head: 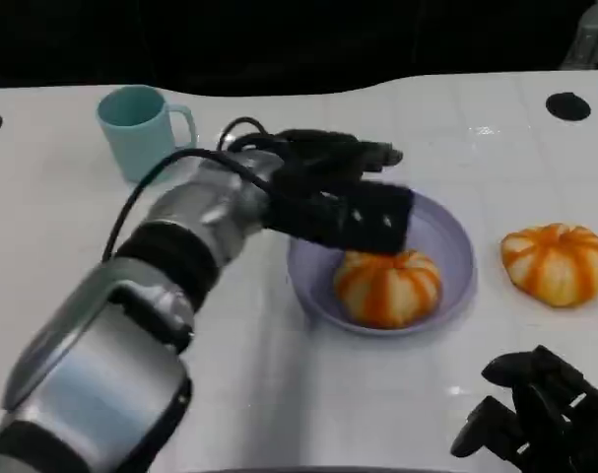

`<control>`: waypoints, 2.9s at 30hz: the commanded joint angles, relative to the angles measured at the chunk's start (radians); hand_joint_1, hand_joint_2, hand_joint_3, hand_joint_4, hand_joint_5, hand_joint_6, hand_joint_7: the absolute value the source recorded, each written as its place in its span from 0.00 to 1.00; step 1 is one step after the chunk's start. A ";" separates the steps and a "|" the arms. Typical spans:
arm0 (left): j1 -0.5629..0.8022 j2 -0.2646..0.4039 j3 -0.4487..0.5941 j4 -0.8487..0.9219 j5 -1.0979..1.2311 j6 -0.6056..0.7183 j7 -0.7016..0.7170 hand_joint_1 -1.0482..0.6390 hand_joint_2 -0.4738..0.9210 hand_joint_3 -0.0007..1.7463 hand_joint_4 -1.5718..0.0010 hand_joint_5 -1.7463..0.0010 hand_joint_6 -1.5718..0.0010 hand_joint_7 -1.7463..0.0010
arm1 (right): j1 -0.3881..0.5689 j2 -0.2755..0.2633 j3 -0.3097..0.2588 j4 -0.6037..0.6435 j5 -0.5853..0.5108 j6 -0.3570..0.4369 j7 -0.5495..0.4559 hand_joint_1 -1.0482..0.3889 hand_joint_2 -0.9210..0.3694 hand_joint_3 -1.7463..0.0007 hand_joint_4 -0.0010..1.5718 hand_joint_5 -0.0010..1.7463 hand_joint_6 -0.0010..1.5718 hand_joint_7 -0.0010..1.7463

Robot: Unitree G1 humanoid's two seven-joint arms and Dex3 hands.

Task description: Grasp the bread from the table and place it into the plate.

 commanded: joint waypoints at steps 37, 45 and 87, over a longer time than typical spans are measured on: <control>1.102 -0.102 0.618 -1.329 -1.187 0.790 -0.120 0.28 1.00 0.30 0.59 0.00 0.72 0.06 | -0.026 -0.010 -0.007 0.011 0.010 0.009 -0.010 0.35 0.00 0.85 0.38 0.86 0.40 0.59; 1.213 -0.089 0.630 -1.402 -1.235 0.851 -0.103 0.29 1.00 0.29 0.60 0.00 0.75 0.03 | -0.021 -0.012 -0.003 0.002 -0.001 0.006 -0.015 0.34 0.00 0.85 0.38 0.86 0.40 0.59; 1.257 -0.118 0.657 -1.336 -1.229 0.776 0.008 0.28 1.00 0.21 0.52 0.00 0.68 0.00 | -0.066 -0.020 -0.039 0.069 -0.013 -0.012 0.014 0.34 0.00 0.86 0.37 0.87 0.40 0.61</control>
